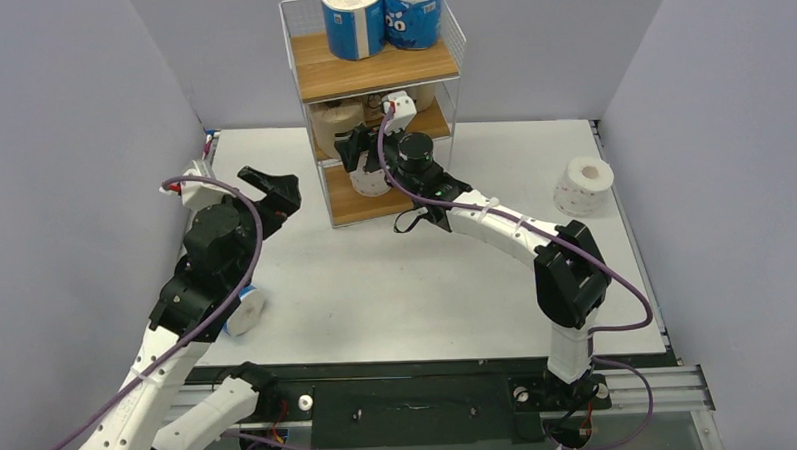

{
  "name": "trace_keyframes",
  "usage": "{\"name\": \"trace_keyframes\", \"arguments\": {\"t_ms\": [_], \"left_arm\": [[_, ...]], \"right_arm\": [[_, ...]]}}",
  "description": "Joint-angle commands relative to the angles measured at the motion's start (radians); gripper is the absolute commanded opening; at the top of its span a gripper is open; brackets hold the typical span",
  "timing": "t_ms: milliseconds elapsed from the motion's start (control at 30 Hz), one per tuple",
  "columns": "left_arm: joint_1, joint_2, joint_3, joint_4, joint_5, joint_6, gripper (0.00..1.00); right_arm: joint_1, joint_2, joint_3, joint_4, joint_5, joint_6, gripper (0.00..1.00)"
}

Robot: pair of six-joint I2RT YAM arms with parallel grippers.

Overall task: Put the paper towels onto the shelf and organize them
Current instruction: Place the paper towel on the shelf.

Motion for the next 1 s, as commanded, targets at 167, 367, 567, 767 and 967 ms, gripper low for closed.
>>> {"name": "trace_keyframes", "arguments": {"t_ms": [167,367,567,767,967], "left_arm": [[0.002,-0.148,-0.134,0.01,-0.016,0.127,0.93],[0.003,-0.241,-0.228,-0.008,-0.011,0.159,0.99],[0.003,-0.288,-0.366,0.003,0.01,0.103,0.96],[0.003,-0.302,-0.47,0.072,0.079,0.065,0.96],[0.002,-0.324,-0.535,0.154,0.115,0.109,0.96]], "right_arm": [[-0.006,-0.116,-0.023,-0.008,-0.036,-0.011,0.73],[-0.023,-0.178,-0.061,-0.019,-0.046,-0.001,0.73],[-0.058,-0.241,-0.121,-0.017,-0.062,0.071,0.71],[-0.087,-0.25,-0.139,-0.021,-0.095,0.124,0.5],[-0.104,-0.239,-0.155,-0.02,-0.115,0.13,0.3]]}}
